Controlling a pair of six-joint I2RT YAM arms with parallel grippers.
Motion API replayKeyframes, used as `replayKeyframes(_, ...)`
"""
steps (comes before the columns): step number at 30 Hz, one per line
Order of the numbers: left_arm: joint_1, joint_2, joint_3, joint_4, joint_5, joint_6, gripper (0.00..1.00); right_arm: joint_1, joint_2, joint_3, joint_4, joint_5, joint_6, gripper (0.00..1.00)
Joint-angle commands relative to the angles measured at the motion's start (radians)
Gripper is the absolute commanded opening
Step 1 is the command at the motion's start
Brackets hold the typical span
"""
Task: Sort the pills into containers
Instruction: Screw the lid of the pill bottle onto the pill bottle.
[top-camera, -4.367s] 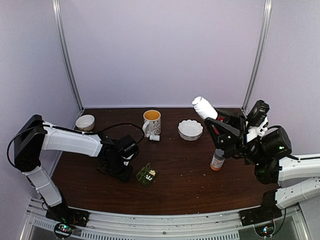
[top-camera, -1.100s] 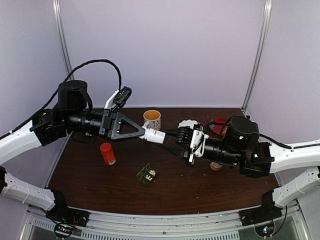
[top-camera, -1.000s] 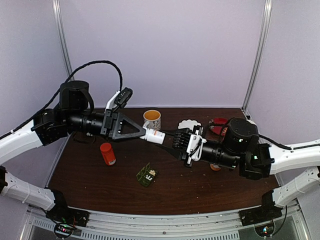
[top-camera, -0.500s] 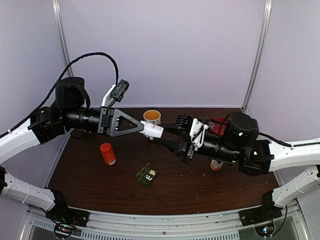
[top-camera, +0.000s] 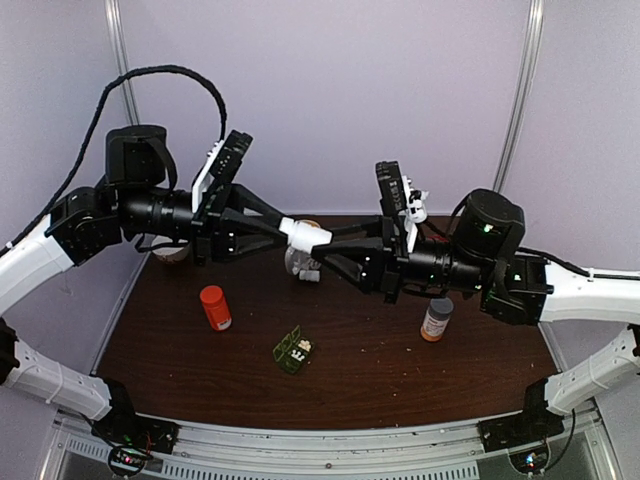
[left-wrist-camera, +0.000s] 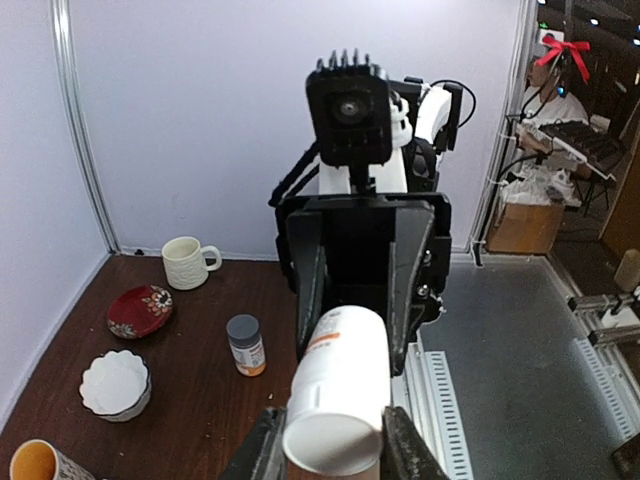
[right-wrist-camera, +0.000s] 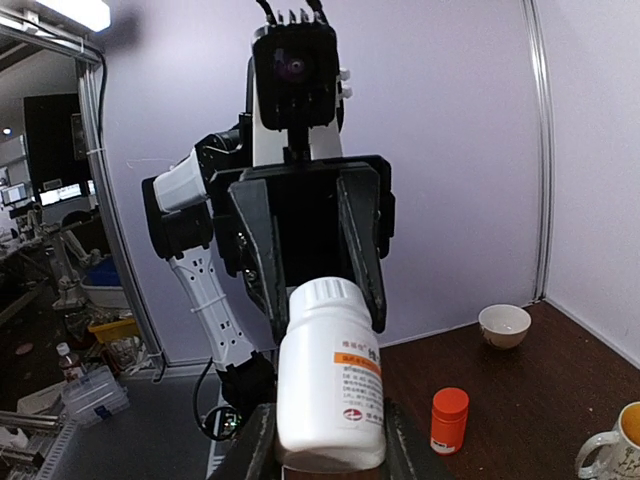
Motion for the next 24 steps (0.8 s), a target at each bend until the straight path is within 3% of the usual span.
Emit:
replayKeyframes(1,-0.013,0.067,0.035,-0.045,-0.110,0.286,0.22,0.014,-0.005,-0.014,0.152,-0.198,0.223,0.00)
replayKeyframes(3,-0.013,0.080,0.061,-0.053,-0.123,0.321,0.22,0.012,0.005,-0.008,0.167,-0.242,0.272,0.00)
replayKeyframes(6,-0.013,0.090,0.077,-0.086,-0.032,0.483,0.20,0.012,0.027,0.009,0.177,-0.293,0.333,0.00)
replayKeyframes(12,-0.013,0.098,0.093,-0.098,-0.064,0.666,0.19,0.011,0.044,0.007,0.200,-0.316,0.399,0.00)
replayKeyframes(17,-0.012,0.146,0.158,-0.121,-0.026,0.612,0.20,0.012,-0.018,-0.062,0.187,-0.220,0.269,0.00)
replayKeyframes(22,-0.012,0.130,0.109,-0.046,0.020,0.594,0.19,0.013,-0.035,-0.018,0.057,-0.199,0.094,0.00)
replayKeyframes(24,-0.012,0.130,0.103,0.011,0.000,0.503,0.19,0.029,-0.034,0.025,-0.043,-0.165,-0.011,0.00)
